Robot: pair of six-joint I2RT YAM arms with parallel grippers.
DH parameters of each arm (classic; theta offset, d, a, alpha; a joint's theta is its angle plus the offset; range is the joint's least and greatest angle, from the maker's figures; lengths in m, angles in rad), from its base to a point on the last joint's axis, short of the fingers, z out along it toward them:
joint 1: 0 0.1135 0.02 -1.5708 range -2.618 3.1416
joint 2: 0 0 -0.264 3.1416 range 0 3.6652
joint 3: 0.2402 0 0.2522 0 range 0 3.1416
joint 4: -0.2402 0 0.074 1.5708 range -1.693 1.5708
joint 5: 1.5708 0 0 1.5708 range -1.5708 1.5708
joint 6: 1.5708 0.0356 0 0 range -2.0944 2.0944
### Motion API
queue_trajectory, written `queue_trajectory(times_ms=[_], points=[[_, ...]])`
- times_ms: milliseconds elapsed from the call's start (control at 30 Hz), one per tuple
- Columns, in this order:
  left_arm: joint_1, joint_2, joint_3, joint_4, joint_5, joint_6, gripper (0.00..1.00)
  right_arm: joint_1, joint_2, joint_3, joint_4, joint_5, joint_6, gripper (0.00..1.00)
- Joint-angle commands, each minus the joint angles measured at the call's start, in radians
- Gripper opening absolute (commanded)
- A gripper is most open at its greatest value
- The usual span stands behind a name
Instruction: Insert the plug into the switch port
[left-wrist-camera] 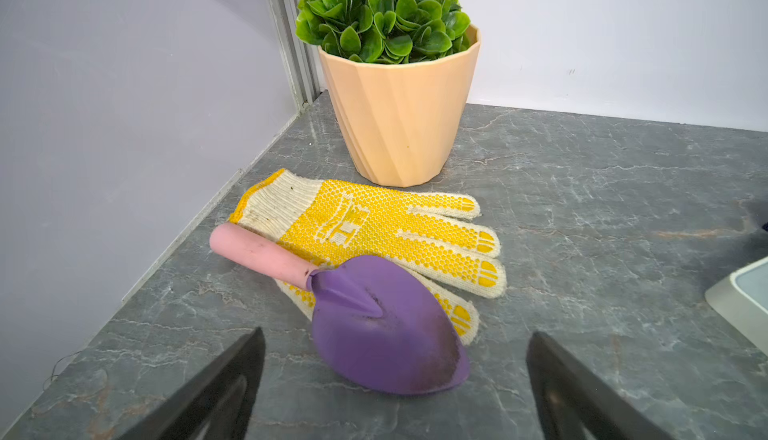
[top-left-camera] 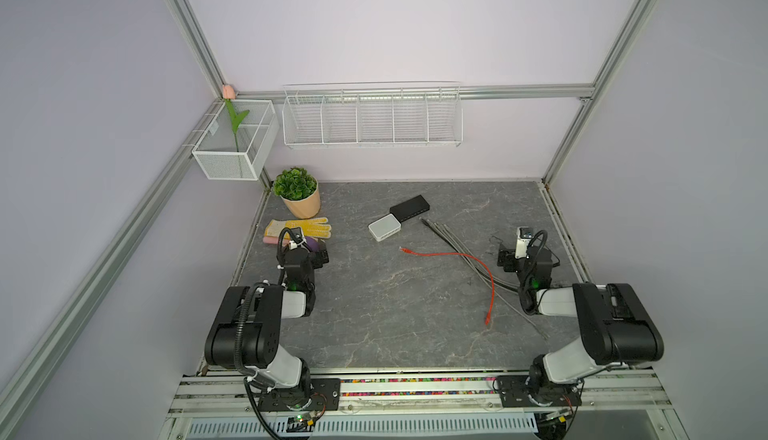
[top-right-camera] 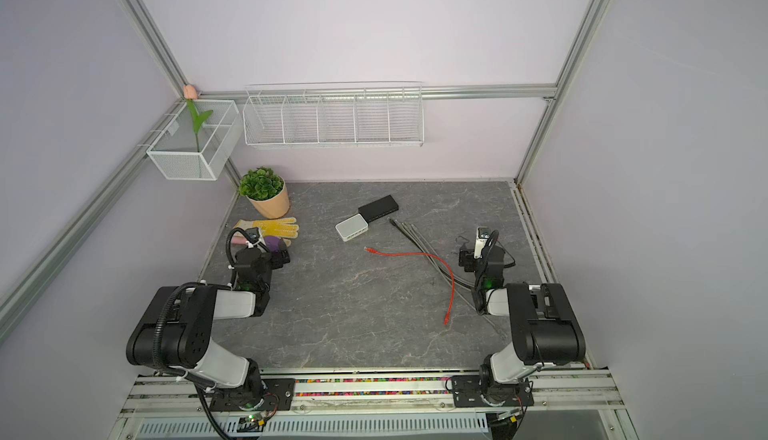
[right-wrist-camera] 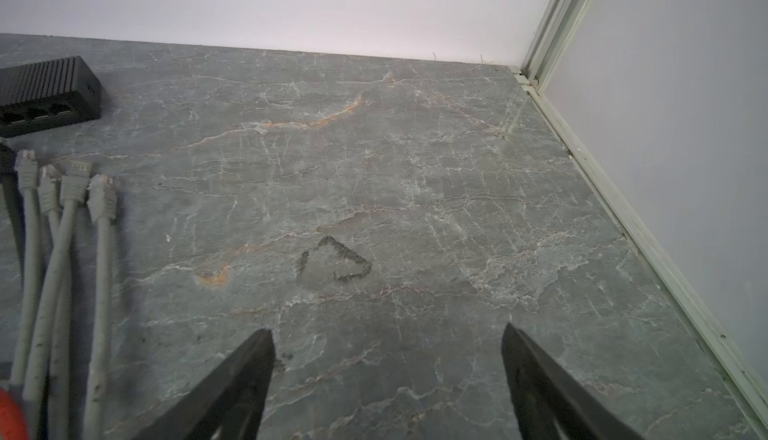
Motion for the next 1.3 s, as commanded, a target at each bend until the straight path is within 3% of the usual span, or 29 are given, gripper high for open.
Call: queue_trajectory(times_ms=[0, 1267], points=[[0.005, -0.011, 0.012, 0.003, 0.003, -0.003, 0.99, 0.001, -0.016, 0.005, 0.006, 0.003, 0.008, 0.89], [0.003, -0.010, -0.001, 0.032, -0.029, -0.005, 0.99, 0.008, -0.038, 0.007, 0.002, 0.007, -0.002, 0.89]])
